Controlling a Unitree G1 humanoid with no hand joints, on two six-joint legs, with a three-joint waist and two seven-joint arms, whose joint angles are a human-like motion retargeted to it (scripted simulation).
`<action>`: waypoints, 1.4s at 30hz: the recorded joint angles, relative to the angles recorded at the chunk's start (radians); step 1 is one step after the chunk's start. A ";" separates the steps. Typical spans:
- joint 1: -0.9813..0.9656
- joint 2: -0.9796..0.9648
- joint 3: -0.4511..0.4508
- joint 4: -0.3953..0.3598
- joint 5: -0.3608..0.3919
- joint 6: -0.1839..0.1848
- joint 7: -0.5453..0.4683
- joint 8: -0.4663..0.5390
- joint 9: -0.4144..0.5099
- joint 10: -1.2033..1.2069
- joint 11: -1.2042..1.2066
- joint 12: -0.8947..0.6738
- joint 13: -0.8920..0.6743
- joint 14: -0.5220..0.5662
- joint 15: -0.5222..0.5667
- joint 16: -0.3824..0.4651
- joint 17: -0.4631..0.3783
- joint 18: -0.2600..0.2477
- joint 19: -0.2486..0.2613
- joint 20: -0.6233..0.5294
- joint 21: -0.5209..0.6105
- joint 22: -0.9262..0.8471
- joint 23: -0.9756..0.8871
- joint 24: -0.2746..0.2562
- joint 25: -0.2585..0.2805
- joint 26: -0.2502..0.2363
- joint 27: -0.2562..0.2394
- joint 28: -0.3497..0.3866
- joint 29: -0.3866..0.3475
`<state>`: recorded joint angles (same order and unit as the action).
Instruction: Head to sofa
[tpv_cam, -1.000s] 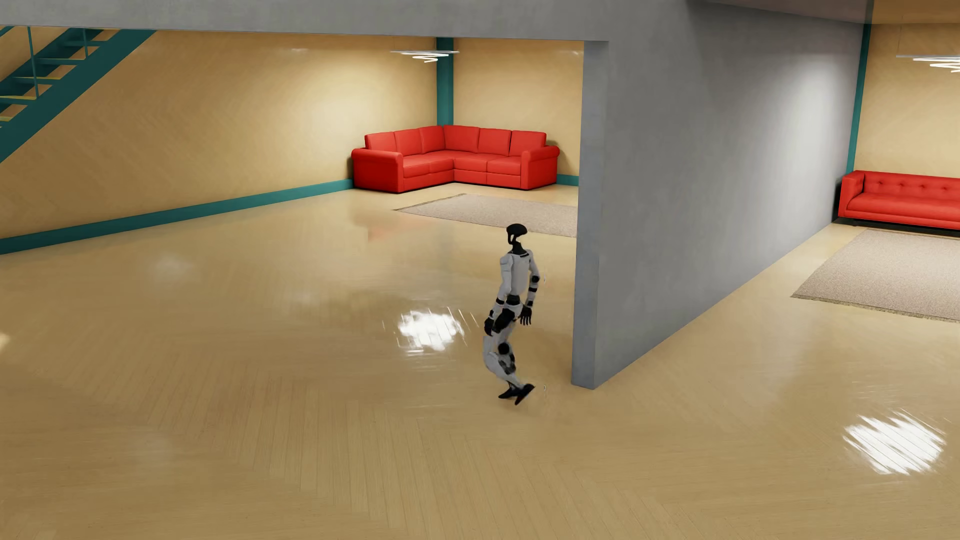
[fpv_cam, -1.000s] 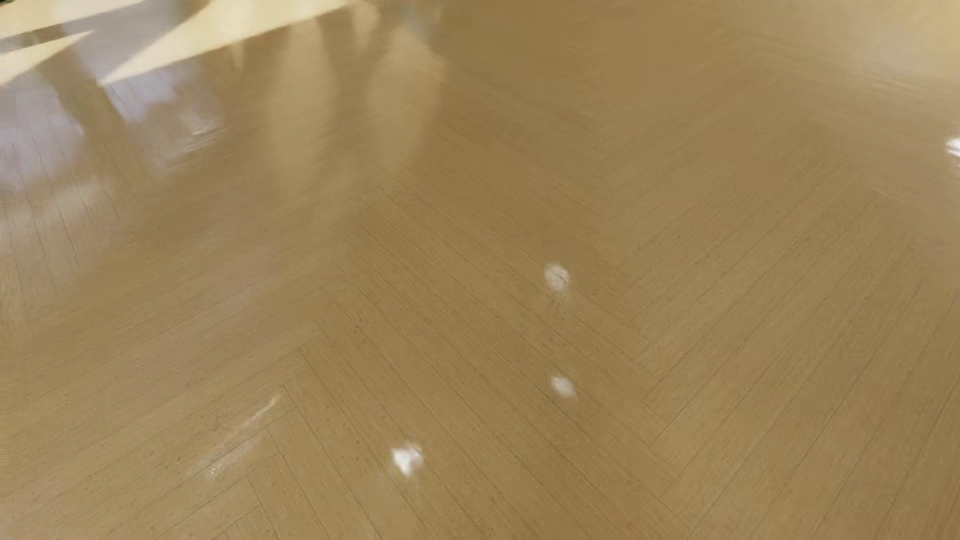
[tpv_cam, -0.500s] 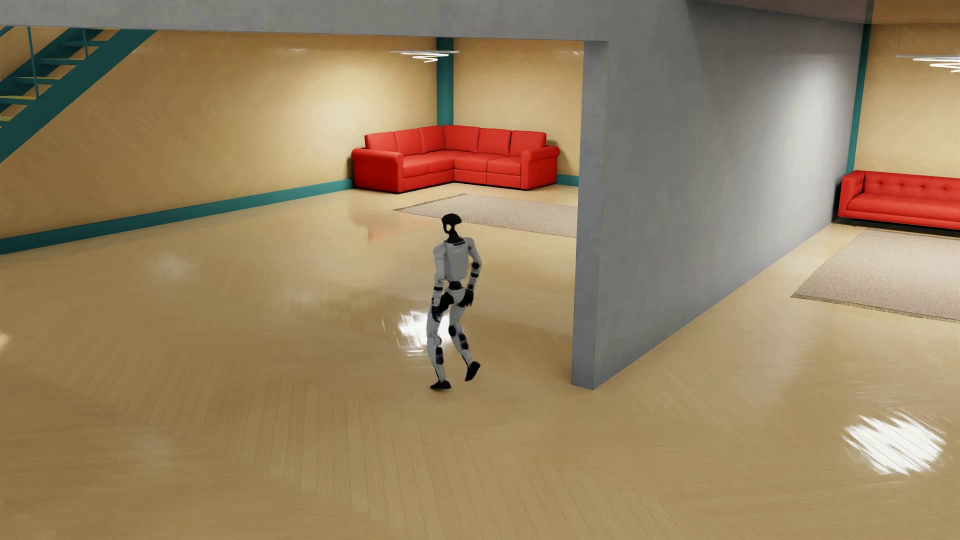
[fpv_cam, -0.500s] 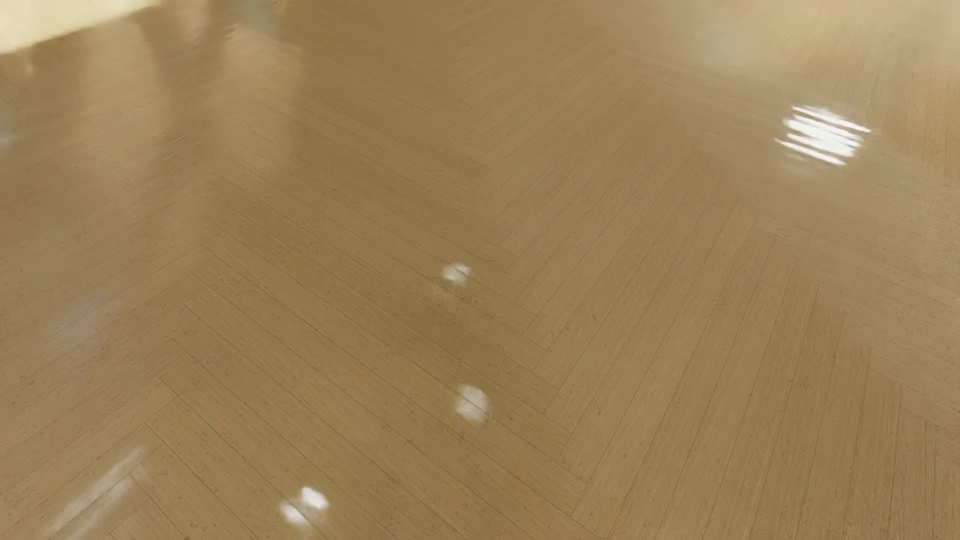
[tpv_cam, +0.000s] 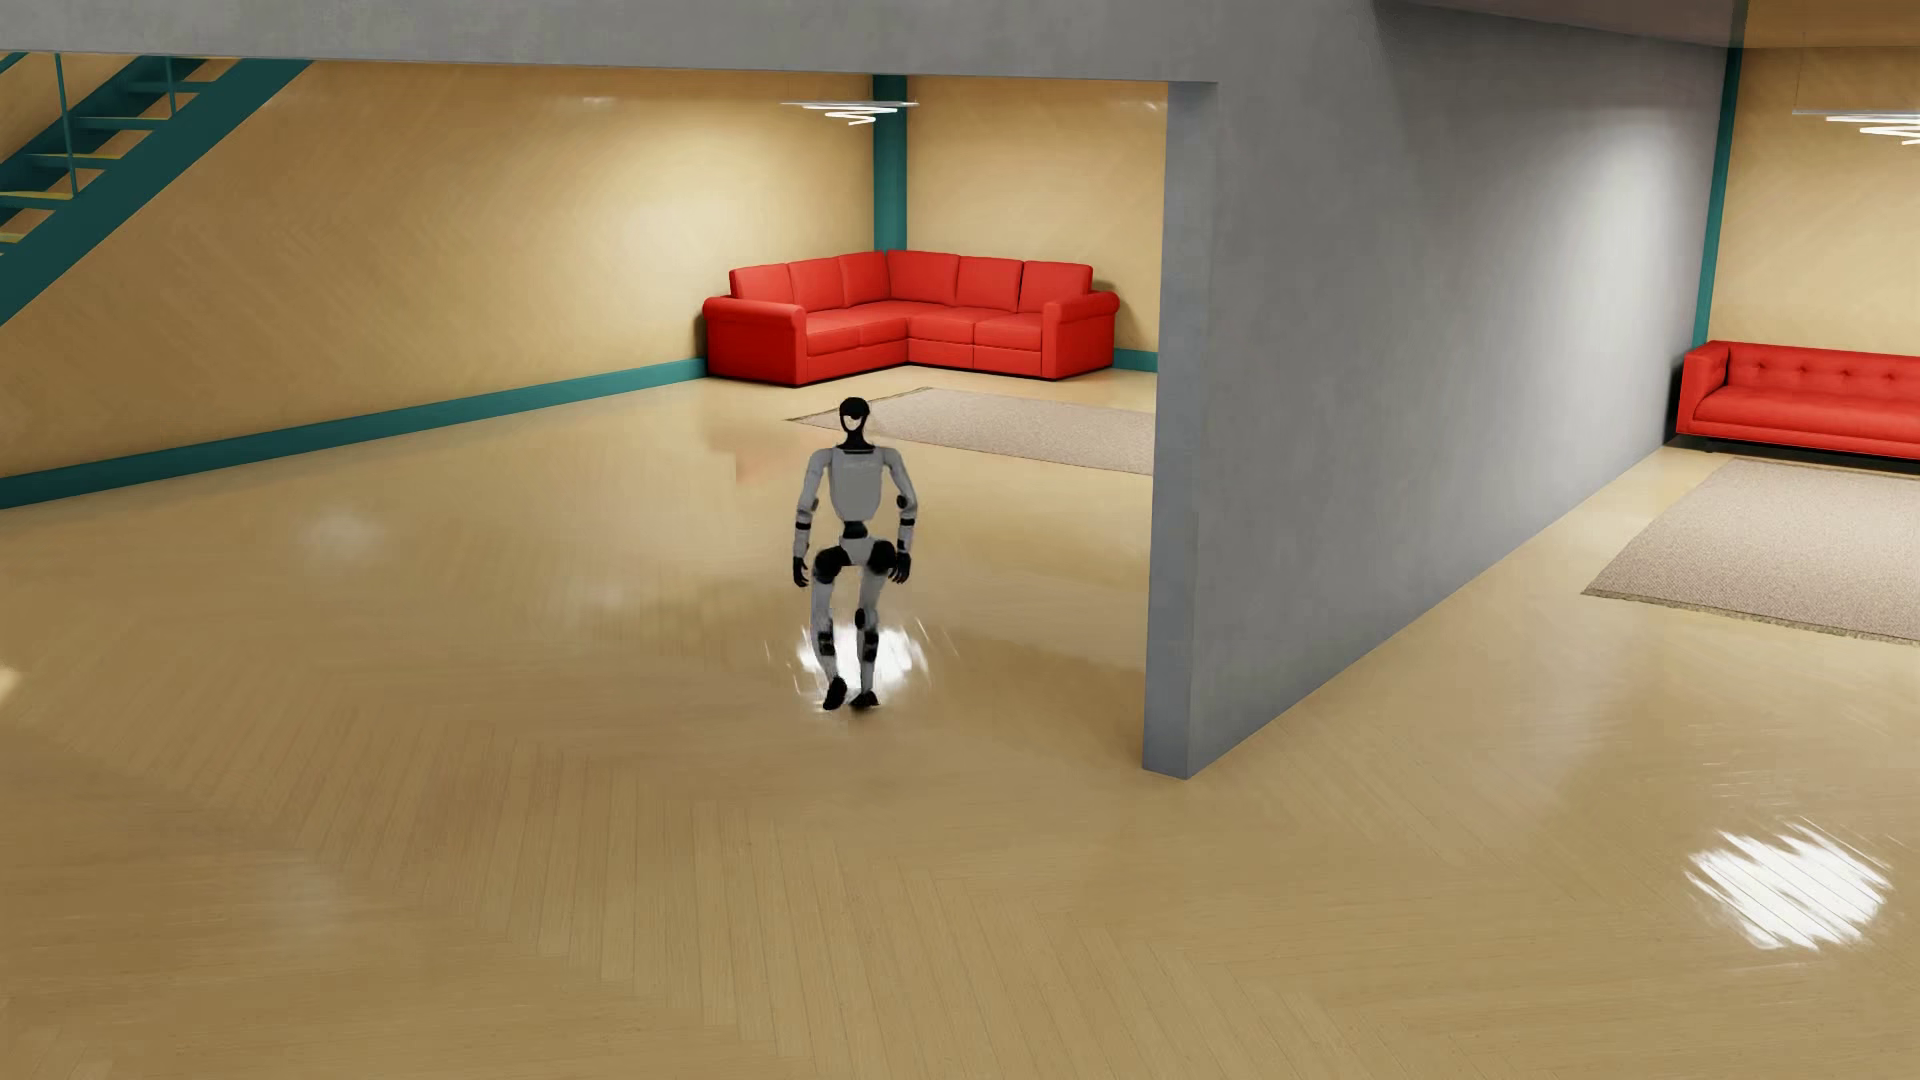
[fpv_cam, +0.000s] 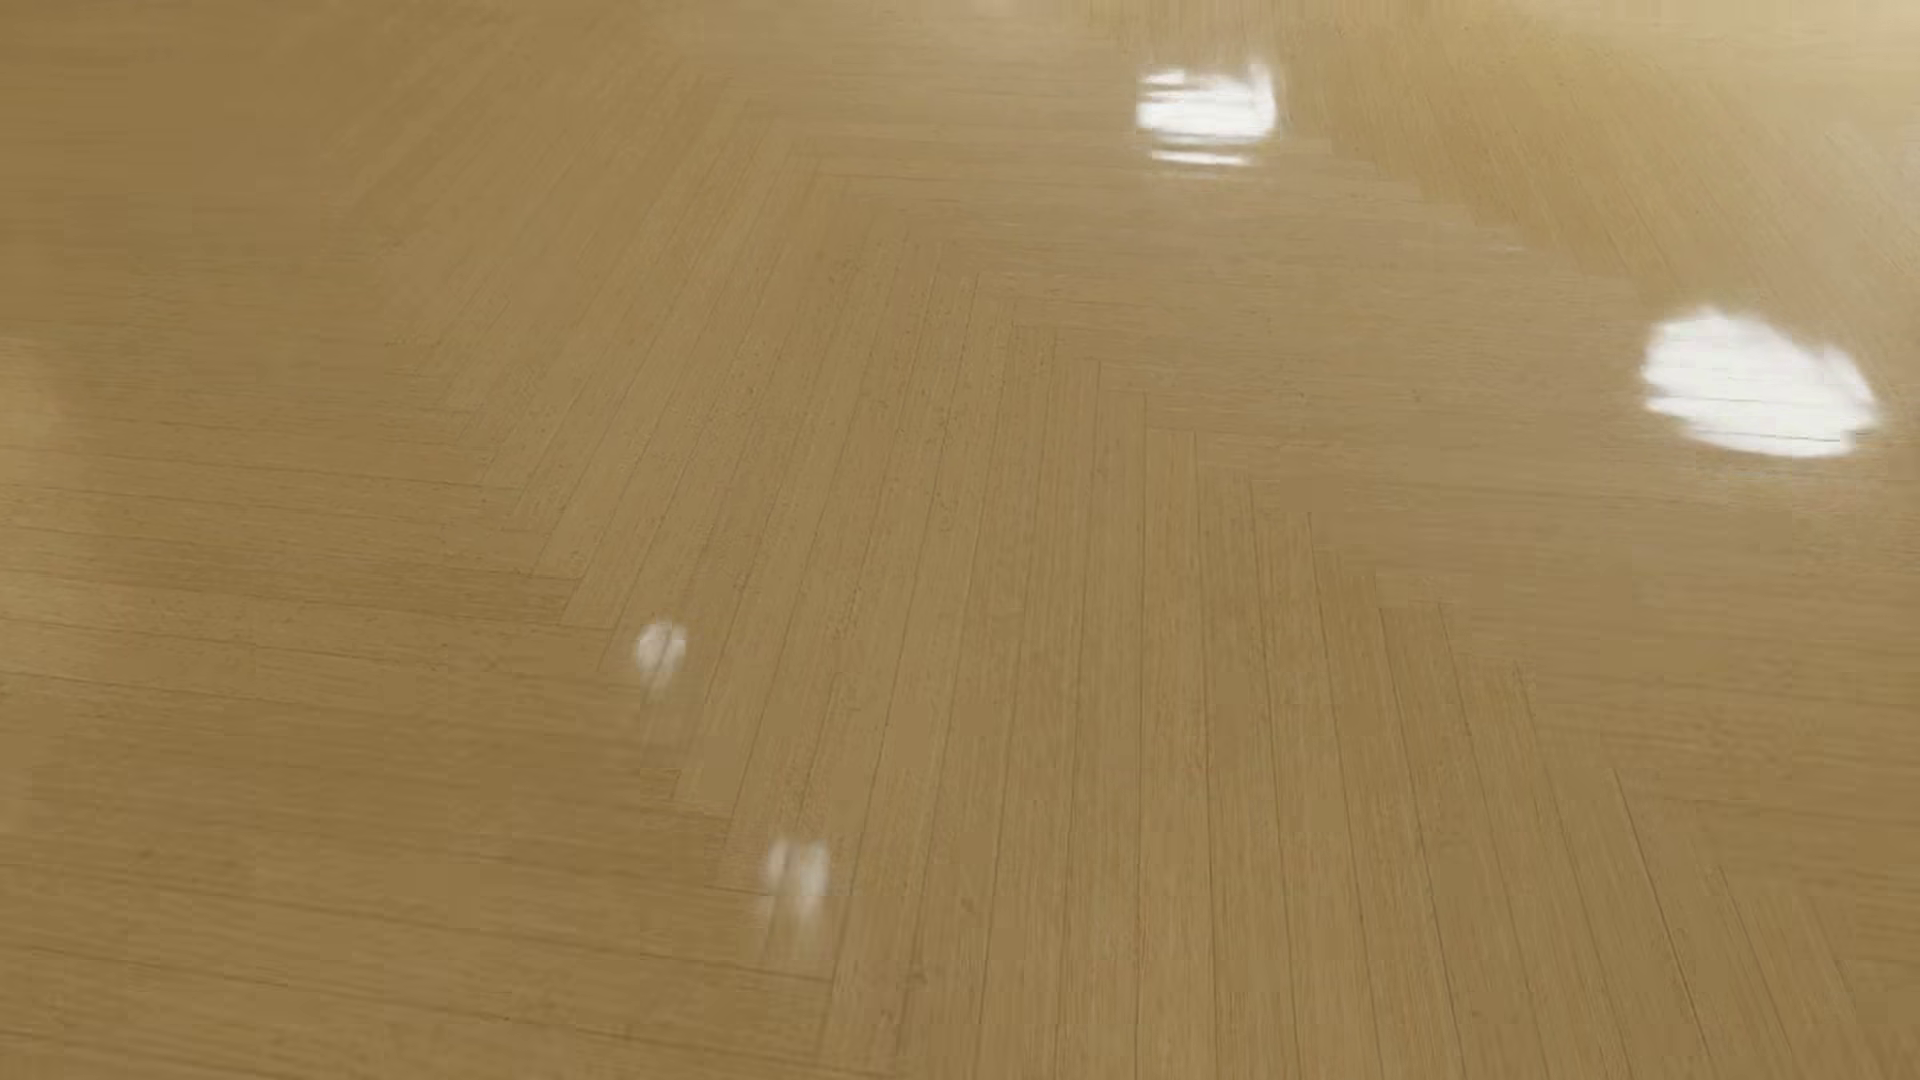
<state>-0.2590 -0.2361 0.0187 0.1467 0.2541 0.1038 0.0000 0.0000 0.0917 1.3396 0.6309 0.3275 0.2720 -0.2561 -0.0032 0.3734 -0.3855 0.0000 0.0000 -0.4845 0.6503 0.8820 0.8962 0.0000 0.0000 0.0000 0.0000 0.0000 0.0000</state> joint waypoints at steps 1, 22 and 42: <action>-0.031 0.161 0.061 -0.039 -0.031 -0.030 0.000 0.000 0.033 -0.131 -0.080 0.009 -0.013 -0.009 -0.065 0.003 -0.003 0.000 0.000 -0.001 -0.064 -0.001 -0.075 0.000 0.000 0.000 0.000 0.000 0.000; 0.502 -0.226 -0.187 -0.069 -0.219 -0.034 0.000 0.000 -0.051 -0.782 -0.158 -0.160 0.125 -0.024 -0.377 0.029 0.020 0.000 0.000 0.105 0.026 -0.208 0.103 0.000 0.000 0.000 0.000 0.000 0.000; -0.209 0.547 0.287 -0.073 -0.262 -0.102 0.000 0.000 -0.042 -0.543 0.199 0.081 -0.172 -0.165 0.031 -0.029 0.015 0.000 0.000 -0.040 -0.233 0.200 -0.181 0.000 0.000 0.000 0.000 0.000 0.000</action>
<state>-0.4681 0.3110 0.3062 0.0738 -0.0079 0.0020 0.0000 0.0000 0.0501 0.7969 0.8302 0.4083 0.1000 -0.4213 0.0274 0.3447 -0.3707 0.0000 0.0000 -0.5241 0.4169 1.0822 0.7153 0.0000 0.0000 0.0000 0.0000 0.0000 0.0000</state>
